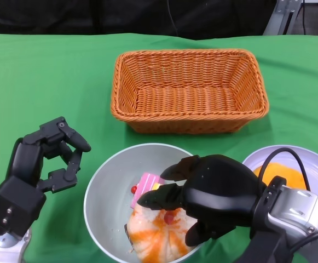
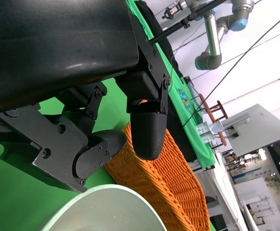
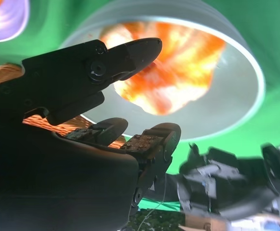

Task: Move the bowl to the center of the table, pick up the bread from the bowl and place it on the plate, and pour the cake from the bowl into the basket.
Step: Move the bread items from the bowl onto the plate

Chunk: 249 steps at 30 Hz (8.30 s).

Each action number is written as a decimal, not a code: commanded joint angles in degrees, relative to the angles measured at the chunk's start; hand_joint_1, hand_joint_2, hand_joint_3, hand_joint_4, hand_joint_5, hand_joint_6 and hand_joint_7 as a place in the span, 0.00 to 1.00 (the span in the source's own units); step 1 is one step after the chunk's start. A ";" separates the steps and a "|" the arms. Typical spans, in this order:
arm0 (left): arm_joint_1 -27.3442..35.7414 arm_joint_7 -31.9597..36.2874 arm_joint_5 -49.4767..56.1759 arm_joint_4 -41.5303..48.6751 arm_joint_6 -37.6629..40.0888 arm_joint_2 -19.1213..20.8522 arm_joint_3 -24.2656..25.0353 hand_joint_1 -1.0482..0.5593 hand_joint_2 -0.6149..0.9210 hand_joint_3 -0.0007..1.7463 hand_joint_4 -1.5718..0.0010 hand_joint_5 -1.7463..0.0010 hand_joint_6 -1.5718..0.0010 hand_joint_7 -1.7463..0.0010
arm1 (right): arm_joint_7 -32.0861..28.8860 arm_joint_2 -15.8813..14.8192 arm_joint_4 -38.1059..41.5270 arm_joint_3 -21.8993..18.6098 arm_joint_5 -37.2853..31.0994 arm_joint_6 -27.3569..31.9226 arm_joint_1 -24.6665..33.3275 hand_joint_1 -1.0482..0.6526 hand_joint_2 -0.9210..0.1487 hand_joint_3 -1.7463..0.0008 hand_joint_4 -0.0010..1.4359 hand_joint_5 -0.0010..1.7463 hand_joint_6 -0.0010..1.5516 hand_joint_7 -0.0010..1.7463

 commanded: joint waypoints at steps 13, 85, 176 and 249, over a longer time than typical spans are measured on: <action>-0.14 2.06 0.98 0.36 -1.69 0.77 0.05 0.64 0.77 0.64 0.47 0.10 0.49 0.22 | -10.33 1.91 5.80 1.26 -6.10 0.49 -0.94 0.23 0.05 1.00 0.40 0.04 0.41 0.01; 0.52 -3.98 -4.44 -1.62 0.24 -1.81 0.77 0.62 0.81 0.58 0.51 0.09 0.54 0.21 | -51.39 4.21 42.56 14.73 -15.47 -26.13 -21.53 0.20 0.03 0.99 0.44 0.01 0.45 0.01; 0.45 0.52 -1.79 -0.07 0.57 -0.97 0.45 0.63 0.83 0.56 0.50 0.07 0.54 0.22 | -64.95 6.57 48.29 15.30 -12.06 -12.64 -23.10 0.46 0.00 0.93 0.46 0.96 0.40 0.72; 3.01 0.21 -1.70 -5.30 3.16 -1.18 -0.24 0.64 0.83 0.57 0.50 0.09 0.52 0.24 | -24.50 2.65 23.61 6.65 -9.52 -13.54 -9.74 0.14 0.02 0.99 0.34 0.21 0.34 0.01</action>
